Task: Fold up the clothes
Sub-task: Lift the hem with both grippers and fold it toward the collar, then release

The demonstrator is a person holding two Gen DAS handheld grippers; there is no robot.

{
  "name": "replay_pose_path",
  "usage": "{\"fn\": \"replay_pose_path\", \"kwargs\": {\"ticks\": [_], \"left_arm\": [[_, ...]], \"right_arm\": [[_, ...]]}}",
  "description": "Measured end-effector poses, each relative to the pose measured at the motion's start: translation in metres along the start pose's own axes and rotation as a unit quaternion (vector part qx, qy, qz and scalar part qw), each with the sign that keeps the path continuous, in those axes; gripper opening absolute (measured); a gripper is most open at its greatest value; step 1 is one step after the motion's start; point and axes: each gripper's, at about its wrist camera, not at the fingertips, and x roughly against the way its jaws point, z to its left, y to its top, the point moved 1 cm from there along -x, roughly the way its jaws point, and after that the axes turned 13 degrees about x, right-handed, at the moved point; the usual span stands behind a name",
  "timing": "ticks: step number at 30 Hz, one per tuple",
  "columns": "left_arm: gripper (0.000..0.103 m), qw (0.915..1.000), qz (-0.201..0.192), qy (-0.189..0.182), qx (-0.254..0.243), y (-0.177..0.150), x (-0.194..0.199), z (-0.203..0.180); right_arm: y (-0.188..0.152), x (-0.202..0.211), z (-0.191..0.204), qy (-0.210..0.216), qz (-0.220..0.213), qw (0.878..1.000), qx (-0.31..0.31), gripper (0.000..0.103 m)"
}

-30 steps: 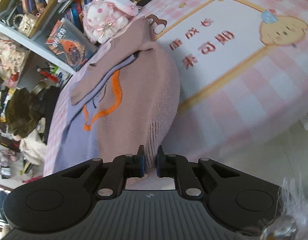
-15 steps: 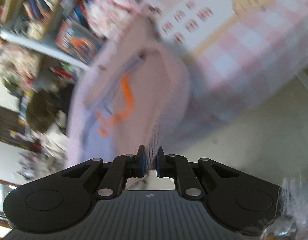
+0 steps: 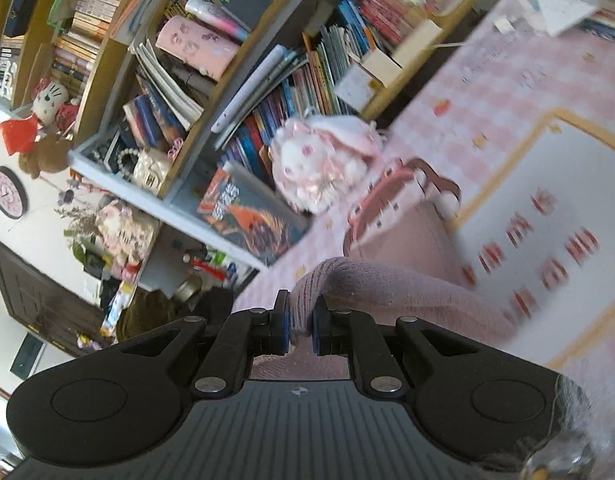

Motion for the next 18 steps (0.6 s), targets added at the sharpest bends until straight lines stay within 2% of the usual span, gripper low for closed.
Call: {"fn": "replay_pose_path", "kwargs": {"ticks": [7,14,15,17,18], "left_arm": [[0.006,0.9994,0.014,0.028,0.016,0.030,-0.038,0.016],[0.010,0.9961,0.031,0.079,0.024,0.054,-0.072,0.034],[0.015,0.9954,0.034,0.087,0.022,0.058,-0.079,0.036],[0.025,0.9934,0.033,0.109,0.001,0.066,-0.085,0.036],[0.032,0.9921,0.030,0.121,-0.011,0.069,-0.086,0.035]], "right_arm": [[0.022,-0.056,-0.014,-0.028,0.011,1.000,-0.008,0.009],[0.026,-0.109,-0.032,-0.070,0.036,0.997,-0.019,0.010],[0.026,-0.116,-0.035,-0.079,0.041,0.996,-0.020,0.013],[0.029,-0.127,-0.041,-0.107,0.047,0.993,-0.015,0.030],[0.030,-0.131,-0.042,-0.120,0.047,0.992,-0.009,0.044]]}}
